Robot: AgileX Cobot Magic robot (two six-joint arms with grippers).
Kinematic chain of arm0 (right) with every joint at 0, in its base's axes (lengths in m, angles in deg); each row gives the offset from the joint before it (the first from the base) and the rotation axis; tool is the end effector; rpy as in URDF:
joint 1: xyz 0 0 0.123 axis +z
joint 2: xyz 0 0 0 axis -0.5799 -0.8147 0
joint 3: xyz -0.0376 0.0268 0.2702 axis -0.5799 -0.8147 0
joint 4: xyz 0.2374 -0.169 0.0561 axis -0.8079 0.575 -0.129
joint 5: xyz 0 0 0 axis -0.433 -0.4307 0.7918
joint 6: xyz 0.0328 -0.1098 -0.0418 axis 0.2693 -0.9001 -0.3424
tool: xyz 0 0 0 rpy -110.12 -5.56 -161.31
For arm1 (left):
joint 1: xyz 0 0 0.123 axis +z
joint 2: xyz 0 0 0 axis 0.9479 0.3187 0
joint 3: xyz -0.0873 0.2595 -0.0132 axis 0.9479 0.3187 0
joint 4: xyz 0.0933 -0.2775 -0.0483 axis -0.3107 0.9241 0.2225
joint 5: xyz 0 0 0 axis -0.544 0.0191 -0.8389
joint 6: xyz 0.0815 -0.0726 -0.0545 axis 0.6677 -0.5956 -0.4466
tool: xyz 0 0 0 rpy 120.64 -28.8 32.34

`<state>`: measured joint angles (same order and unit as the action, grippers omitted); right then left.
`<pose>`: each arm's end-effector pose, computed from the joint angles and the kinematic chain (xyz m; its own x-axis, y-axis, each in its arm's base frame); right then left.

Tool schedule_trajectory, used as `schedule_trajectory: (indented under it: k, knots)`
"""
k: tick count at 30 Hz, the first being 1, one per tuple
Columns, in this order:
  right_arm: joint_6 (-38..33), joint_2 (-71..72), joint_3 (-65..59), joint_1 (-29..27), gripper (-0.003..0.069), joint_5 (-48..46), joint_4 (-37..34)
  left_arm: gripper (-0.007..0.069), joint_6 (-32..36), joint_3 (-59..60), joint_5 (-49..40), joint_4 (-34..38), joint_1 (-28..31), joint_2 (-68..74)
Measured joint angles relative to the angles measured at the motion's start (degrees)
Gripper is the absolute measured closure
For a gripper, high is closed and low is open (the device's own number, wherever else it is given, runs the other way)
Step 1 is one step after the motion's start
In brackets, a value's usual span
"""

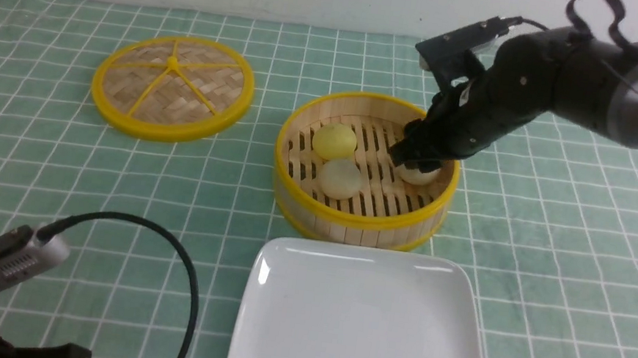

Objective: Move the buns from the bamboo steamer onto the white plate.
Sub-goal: 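Reach toward a bun in the bamboo steamer with the right gripper, then move the steamed bun from the bamboo steamer onto the white plate with the right gripper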

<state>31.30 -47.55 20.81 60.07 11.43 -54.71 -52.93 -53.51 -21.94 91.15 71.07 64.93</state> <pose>0.4764 0.2207 0.1595 -0.6905 -0.4272 -0.5837 -0.4978 0.8661 -0.0450 0.1821 -0.0524 0.1544 -0.9400 -0.3117 -0.1390 -0.2113 0.8513 -0.4802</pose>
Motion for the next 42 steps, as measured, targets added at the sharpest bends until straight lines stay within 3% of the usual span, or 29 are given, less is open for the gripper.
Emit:
schedule_trajectory:
  k: [3,8,10,19,25,32,37,42]
  knots:
    - [0.2,-1.4,0.0,0.1,0.0327,0.6,0.6,0.0599,2.0,0.0,0.1,-1.3,0.0,0.0]
    - [0.3,-0.7,0.3,0.1,0.0571,-1.3,0.4,0.0589,5.5,0.0,0.1,-2.8,0.0,0.0]
    - [0.3,1.0,0.3,0.1,0.0633,-4.3,-0.6,0.0587,6.0,0.0,0.1,-3.0,0.0,0.0]
    - [-1.3,19.5,0.5,0.2,0.0636,-26.1,-8.2,0.0575,6.3,0.0,5.7,-3.0,0.0,0.0]
    - [-1.3,23.1,-1.9,0.2,0.0636,-35.3,-14.3,0.0571,6.3,0.0,9.4,-3.0,0.0,0.0]
    - [-0.5,21.8,-13.5,0.2,0.0631,-32.2,-18.6,0.0570,6.3,0.0,11.0,-3.0,0.0,0.0]
    - [-0.3,19.5,-21.0,0.2,0.0604,-23.9,-20.5,0.0566,6.4,0.0,11.3,-3.0,0.0,0.0]
    - [-0.2,16.6,-22.8,0.2,0.0480,-19.3,-21.7,0.0559,6.4,0.0,12.5,-3.0,0.0,0.0]
